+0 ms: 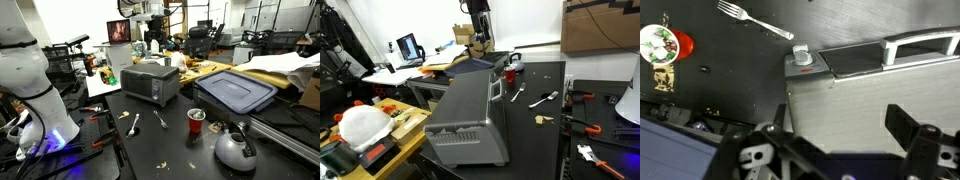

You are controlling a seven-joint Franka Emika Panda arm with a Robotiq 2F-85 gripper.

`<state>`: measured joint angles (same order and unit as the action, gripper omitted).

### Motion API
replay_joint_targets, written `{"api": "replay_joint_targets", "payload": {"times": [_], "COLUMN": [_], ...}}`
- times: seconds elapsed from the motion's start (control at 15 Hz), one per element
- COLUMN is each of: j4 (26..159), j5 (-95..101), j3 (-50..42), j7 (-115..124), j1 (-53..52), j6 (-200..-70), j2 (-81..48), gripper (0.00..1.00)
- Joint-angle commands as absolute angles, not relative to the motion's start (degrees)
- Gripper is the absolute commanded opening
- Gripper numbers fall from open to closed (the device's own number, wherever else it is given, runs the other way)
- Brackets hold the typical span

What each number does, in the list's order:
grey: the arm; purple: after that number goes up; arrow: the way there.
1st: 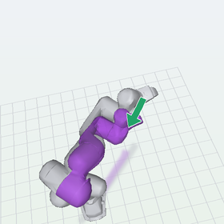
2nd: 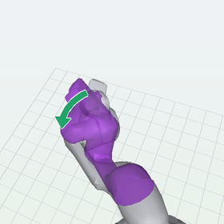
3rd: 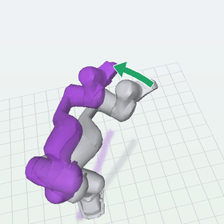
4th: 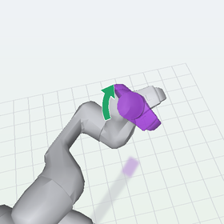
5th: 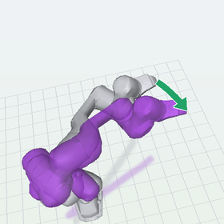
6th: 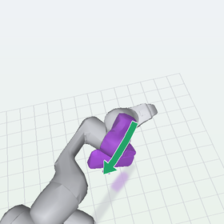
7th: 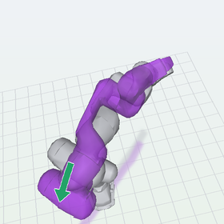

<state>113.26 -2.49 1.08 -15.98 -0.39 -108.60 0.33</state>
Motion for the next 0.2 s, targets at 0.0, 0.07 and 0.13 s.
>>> {"api": "replay_joint_targets", "payload": {"times": [0.0, 0.07, 0.13], "j4": [113.3, 113.3, 113.3], "j5": [-2.5, -2.5, -2.5], "j3": [1.2, 1.4, 1.5], "j7": [-14.6, -13.8, -13.3], "j1": [-0.8, -1.0, -1.2], "j6": [-108.4, -108.4, -108.5], "j2": [-0.2, -0.7, -1.1], "gripper": [1.00, 1.00, 1.00]}}
